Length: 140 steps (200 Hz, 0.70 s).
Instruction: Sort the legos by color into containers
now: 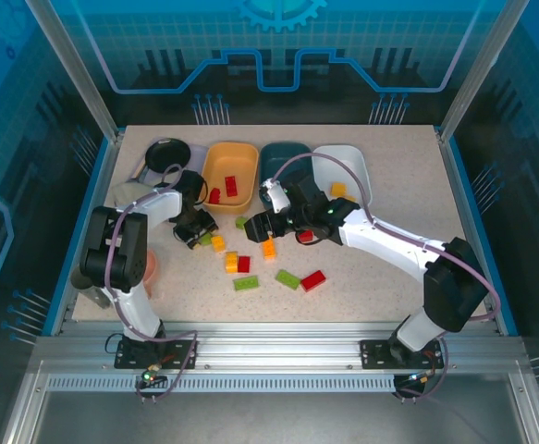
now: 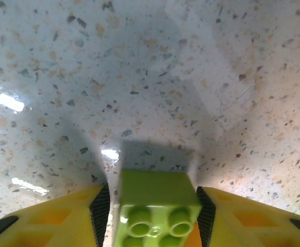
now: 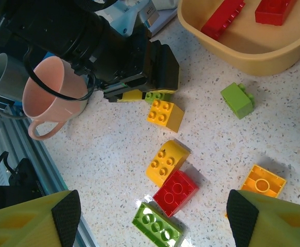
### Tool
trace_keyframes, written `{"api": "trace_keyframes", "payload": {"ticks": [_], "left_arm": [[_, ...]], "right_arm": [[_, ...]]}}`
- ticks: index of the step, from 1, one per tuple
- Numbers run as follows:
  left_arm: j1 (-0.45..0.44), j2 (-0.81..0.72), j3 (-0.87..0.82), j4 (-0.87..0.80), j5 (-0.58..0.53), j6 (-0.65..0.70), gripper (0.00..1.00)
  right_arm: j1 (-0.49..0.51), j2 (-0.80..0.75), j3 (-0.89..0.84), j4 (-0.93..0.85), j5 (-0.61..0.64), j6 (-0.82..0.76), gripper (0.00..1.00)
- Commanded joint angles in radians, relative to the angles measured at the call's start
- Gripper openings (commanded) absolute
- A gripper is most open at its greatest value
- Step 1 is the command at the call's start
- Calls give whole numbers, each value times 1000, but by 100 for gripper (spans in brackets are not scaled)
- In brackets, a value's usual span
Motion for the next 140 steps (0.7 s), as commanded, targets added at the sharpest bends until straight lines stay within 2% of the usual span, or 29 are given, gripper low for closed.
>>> {"api": "trace_keyframes", "payload": {"ticks": [1, 45, 67, 81, 108, 140], "left_arm": [[-7, 0, -9, -6, -10, 15, 43], [-22, -116, -18, -77, -106, 17, 35], [-58, -209, 57, -155, -151, 49, 35], [-96, -230, 139, -182, -140, 73, 35], [-201, -151, 341, -217, -128, 108, 35], [-308, 47, 600, -217, -93, 138, 35]], "right_arm": [[5, 18, 25, 1, -5, 24, 77], [-22, -15, 34, -8, 29, 43, 76], [-67, -73, 29, -9, 66, 68, 76], [-104, -115, 7, 7, 101, 96, 76], [-200, -165, -34, 48, 119, 166, 76], [-316, -181, -27, 31, 130, 230, 76]]}}
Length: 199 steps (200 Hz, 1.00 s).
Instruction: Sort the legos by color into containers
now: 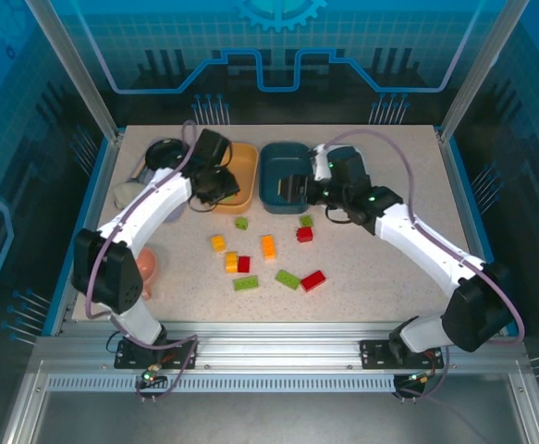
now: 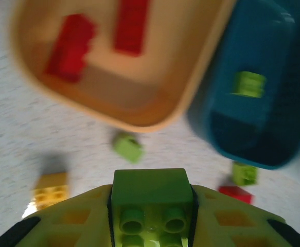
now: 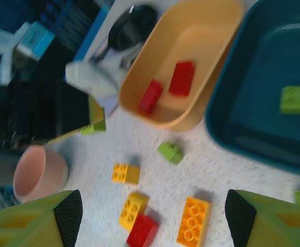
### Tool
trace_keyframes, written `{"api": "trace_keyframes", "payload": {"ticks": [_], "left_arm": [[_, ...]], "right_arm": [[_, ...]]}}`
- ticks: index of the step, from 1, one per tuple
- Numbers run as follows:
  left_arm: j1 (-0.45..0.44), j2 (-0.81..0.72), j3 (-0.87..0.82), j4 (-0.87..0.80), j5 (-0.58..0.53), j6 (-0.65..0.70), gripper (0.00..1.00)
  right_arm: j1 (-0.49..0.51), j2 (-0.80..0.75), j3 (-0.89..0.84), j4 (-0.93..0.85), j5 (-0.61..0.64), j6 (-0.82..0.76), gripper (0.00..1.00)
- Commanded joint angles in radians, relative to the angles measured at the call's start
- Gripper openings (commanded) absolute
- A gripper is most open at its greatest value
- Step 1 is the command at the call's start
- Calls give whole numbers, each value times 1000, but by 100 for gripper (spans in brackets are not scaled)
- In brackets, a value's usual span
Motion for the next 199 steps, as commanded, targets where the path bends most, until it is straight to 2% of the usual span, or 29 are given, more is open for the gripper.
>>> {"api": "trace_keyframes", "payload": {"ticks": [1, 41, 64, 90, 138, 147, 170, 199], "left_arm": [[-65, 150, 152, -44, 25, 55, 35], [-137, 452, 523, -129, 26, 97, 35], [-152, 587, 666, -174, 4, 109, 35], [-151, 677, 722, -194, 0, 102, 34], [-161, 731, 721, -193, 32, 103, 39], [-162, 734, 721, -194, 37, 104, 43], [-162, 732, 731, -200, 49, 104, 61], [-163, 697, 780, -213, 57, 98, 73]], "right_arm": [[-64, -12, -13, 2, 30, 74, 76], [-147, 1, 24, -63, 23, 88, 76], [-165, -8, 24, -93, 20, 84, 75], [-173, -33, 1, -117, 16, 84, 75], [-177, -54, -38, -153, 13, 86, 75], [-176, -53, -37, -165, 13, 83, 75], [-175, -60, -29, -192, 17, 65, 76], [-173, -78, -13, -238, 31, 27, 76]]}}
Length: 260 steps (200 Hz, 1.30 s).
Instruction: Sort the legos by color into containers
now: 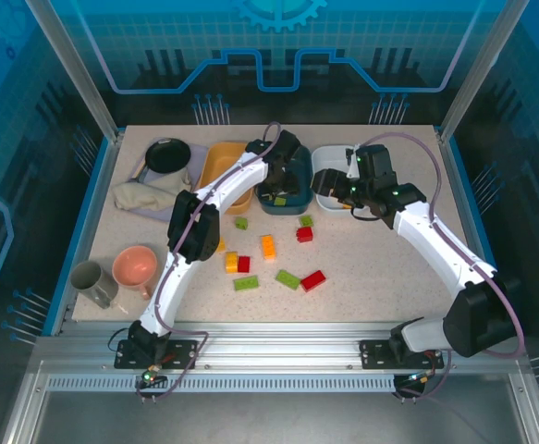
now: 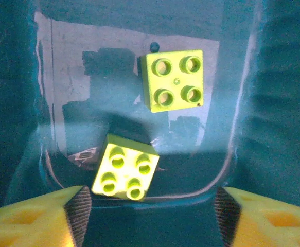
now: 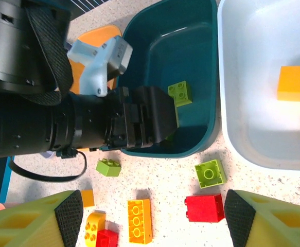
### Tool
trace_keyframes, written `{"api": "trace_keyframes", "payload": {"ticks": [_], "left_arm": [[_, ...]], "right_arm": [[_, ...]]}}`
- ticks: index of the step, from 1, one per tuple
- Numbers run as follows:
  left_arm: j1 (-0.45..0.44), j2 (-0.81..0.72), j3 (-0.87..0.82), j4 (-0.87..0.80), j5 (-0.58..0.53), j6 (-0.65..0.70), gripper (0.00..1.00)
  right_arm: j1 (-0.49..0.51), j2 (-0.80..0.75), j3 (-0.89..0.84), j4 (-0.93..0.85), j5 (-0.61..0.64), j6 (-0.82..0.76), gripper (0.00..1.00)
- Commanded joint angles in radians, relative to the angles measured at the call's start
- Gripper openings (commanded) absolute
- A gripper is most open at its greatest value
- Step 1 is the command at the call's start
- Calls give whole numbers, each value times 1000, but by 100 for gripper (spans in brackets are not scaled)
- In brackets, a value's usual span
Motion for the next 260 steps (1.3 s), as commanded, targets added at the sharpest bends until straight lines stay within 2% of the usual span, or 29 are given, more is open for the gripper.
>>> {"api": "trace_keyframes", "payload": {"ticks": [1, 32, 71, 107, 138, 170, 202, 230, 260], "left_arm": [[-8, -30, 69, -36, 29, 3, 73], [-8, -126, 87, -25, 36, -20, 81], [4, -302, 15, -16, 44, -46, 83], [32, -551, -253, 68, 74, -86, 85], [43, -817, -602, 162, 73, -109, 87], [46, -1106, -981, 222, 13, -170, 89], [47, -1390, -1288, 289, 10, -238, 92], [49, -1549, -1416, 290, 41, -264, 99], [50, -1624, -1453, 255, 38, -289, 99]], "right_arm": [[-11, -39, 13, -66, 10, -43, 76], [-10, -73, 13, -107, 25, -76, 75], [9, -122, 13, -156, 53, -115, 75], [90, -139, 27, -216, 111, -171, 74], [243, -116, 12, -230, 181, -192, 74], [408, 31, 22, -206, 203, -152, 74], [492, 242, 127, -203, 203, -125, 74], [500, 425, 253, -244, 194, -93, 74], [499, 594, 379, -339, 240, -70, 74]]}}
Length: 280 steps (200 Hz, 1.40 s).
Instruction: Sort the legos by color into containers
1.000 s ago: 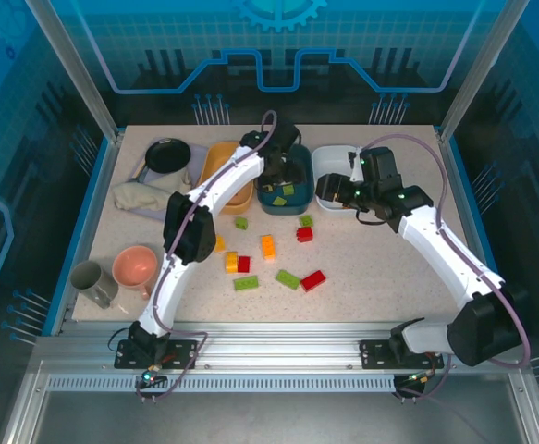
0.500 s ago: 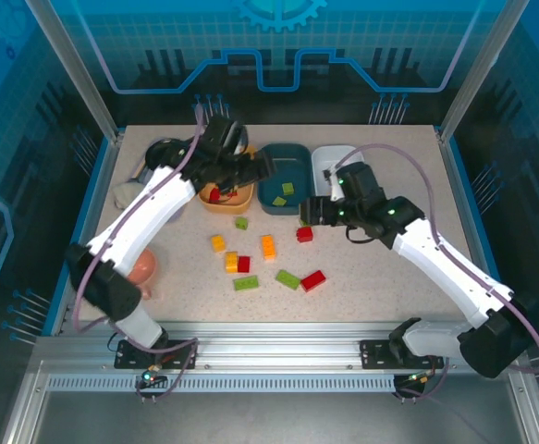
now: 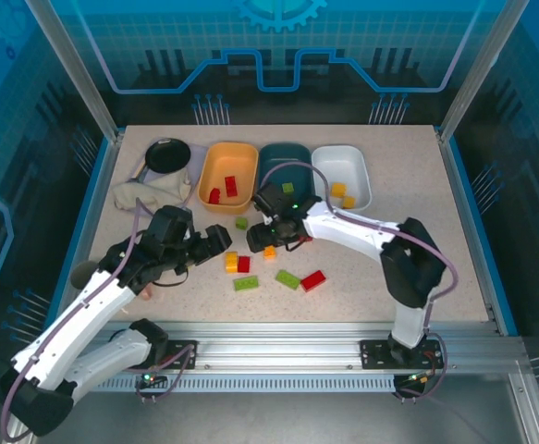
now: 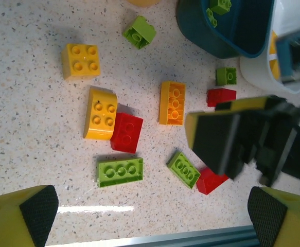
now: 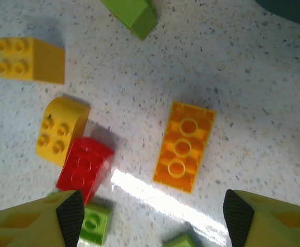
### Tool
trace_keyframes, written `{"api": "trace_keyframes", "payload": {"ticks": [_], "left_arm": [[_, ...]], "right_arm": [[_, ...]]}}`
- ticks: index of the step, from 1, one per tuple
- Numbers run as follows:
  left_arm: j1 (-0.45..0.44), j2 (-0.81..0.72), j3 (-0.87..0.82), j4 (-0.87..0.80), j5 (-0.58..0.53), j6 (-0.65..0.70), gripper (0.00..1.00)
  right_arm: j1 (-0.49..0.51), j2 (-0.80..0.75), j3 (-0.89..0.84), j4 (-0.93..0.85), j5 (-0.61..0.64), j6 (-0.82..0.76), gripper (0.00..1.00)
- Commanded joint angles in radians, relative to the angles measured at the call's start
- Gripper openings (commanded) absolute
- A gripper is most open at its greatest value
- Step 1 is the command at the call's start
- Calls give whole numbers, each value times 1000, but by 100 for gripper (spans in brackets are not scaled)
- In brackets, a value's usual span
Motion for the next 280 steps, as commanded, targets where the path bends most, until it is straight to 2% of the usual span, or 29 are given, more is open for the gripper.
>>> {"api": "trace_keyframes", "payload": {"ticks": [1, 59, 127, 159, 189, 213, 243, 280], "left_arm": [[8, -39, -26, 13, 8, -41, 99], [8, -68, -16, -1, 12, -43, 99], [8, -61, -10, 22, 28, -30, 98], [6, -5, 35, 79, 71, 6, 97], [-10, 150, 165, 159, 124, 59, 98], [-20, 296, 272, 229, 156, 82, 97], [-29, 483, 402, 294, 198, 93, 97], [-45, 675, 572, 301, 224, 114, 96]], "right_arm": [[4, 102, 106, -111, 46, 39, 74], [-2, 246, 189, -175, 94, 52, 69], [-10, 288, 208, -169, 110, 50, 37], [-30, 169, 205, -206, 173, 30, 32], [-156, -14, 169, -221, 204, -30, 33], [-312, -47, 173, -192, 164, -101, 33], [-486, 61, 287, -151, 67, -152, 33], [-590, 322, 562, -208, 14, -173, 34]]}}
